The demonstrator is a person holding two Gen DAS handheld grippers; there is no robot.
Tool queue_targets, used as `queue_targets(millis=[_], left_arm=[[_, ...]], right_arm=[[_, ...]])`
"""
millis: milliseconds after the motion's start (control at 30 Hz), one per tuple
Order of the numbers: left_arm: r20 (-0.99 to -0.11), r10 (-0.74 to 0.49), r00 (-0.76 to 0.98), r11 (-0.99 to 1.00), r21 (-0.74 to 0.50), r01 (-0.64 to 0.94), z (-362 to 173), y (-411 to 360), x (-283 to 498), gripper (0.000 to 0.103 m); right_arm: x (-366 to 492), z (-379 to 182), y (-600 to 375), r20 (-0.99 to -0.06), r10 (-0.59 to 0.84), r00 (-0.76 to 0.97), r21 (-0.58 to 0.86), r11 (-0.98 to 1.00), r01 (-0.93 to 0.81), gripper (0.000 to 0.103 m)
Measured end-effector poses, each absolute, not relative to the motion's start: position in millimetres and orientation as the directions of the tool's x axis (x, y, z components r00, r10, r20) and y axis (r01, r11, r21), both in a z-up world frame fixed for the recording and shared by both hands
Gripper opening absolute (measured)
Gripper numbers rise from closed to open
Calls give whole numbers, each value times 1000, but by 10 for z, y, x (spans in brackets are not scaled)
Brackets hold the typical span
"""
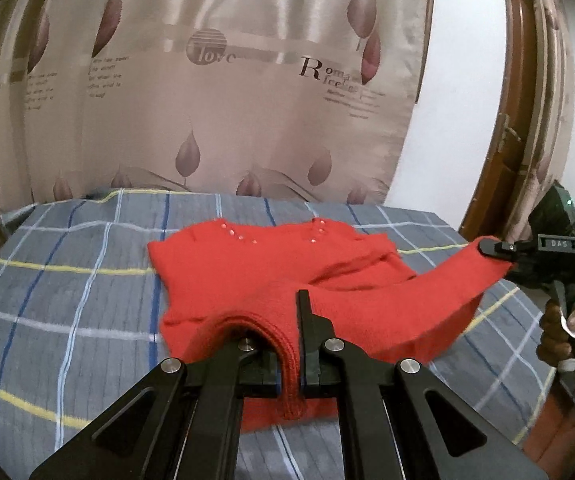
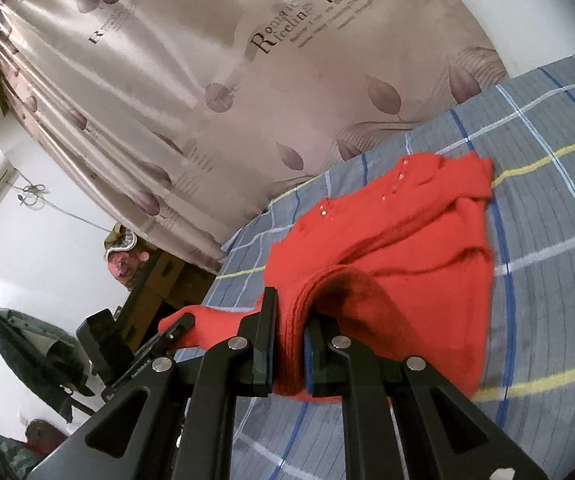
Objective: Fold small clothes
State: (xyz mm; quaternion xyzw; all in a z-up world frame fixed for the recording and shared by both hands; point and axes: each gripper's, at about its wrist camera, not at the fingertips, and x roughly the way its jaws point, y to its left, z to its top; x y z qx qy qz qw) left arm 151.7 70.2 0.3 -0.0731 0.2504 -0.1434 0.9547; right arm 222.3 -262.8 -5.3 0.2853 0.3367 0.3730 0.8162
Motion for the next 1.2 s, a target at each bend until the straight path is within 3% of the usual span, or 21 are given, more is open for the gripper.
queue_targets(millis=[1200], left_arm=[[-568, -226, 792, 967, -231, 110, -418, 778, 2938, 5]], right_arm=[[3482, -459, -2708, -384, 782, 491, 767, 567, -302, 11]])
